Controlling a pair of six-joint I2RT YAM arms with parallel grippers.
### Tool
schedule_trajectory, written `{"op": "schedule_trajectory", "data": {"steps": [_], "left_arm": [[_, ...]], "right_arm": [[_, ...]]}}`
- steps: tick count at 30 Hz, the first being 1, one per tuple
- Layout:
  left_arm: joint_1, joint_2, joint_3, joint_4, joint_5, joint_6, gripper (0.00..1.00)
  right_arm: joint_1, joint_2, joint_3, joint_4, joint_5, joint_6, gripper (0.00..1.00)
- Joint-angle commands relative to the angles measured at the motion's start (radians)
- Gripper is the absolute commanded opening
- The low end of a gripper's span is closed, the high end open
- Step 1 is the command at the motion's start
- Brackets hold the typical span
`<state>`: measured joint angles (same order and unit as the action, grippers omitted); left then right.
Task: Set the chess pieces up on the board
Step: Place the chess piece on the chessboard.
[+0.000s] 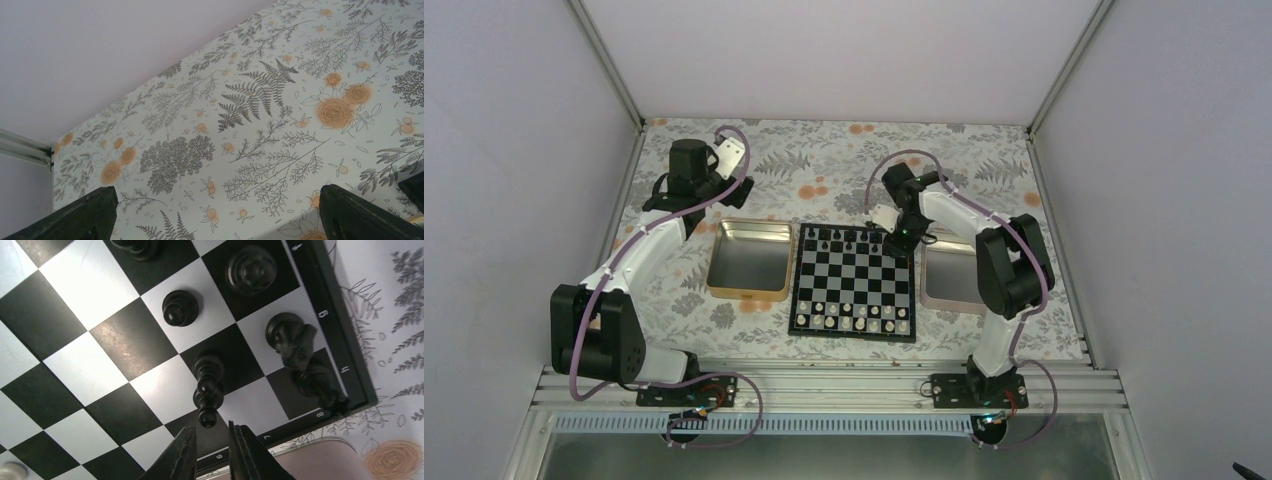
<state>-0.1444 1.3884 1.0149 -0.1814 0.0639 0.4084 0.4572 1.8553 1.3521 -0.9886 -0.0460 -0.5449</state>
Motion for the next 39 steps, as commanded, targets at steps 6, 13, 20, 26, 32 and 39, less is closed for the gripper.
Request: {"op": "schedule_trajectory", "data": {"steps": [6, 13, 20, 26, 32, 39], "left_arm": [[-0.005, -0.014, 0.007, 0.002, 0.017, 0.009, 1.0], [-0.004, -0.013, 0.005, 0.003, 0.014, 0.009, 1.0], [-0.005, -0.008, 0.004, 0.006, 0.016, 0.01, 1.0], [-0.004, -0.008, 0.001, 0.008, 0.014, 0.011, 1.0], [-0.004, -0.009, 0.001, 0.007, 0.014, 0.011, 1.0], [-0.004, -0.008, 0.0, 0.008, 0.013, 0.011, 1.0]], "right_arm": [[0.003, 0.0, -0.013, 0.04, -0.037, 0.004, 0.21], [0.003, 0.024, 0.004, 0.034, -0.044, 0.0, 0.21], [0.003, 0.027, -0.008, 0.036, -0.051, 0.001, 0.21], [0.004, 0.023, -0.007, 0.026, -0.046, -0.001, 0.16], [0.004, 0.023, -0.012, 0.015, -0.034, -0.006, 0.12], [0.005, 0.022, -0.013, 0.007, -0.031, -0.008, 0.09]]}}
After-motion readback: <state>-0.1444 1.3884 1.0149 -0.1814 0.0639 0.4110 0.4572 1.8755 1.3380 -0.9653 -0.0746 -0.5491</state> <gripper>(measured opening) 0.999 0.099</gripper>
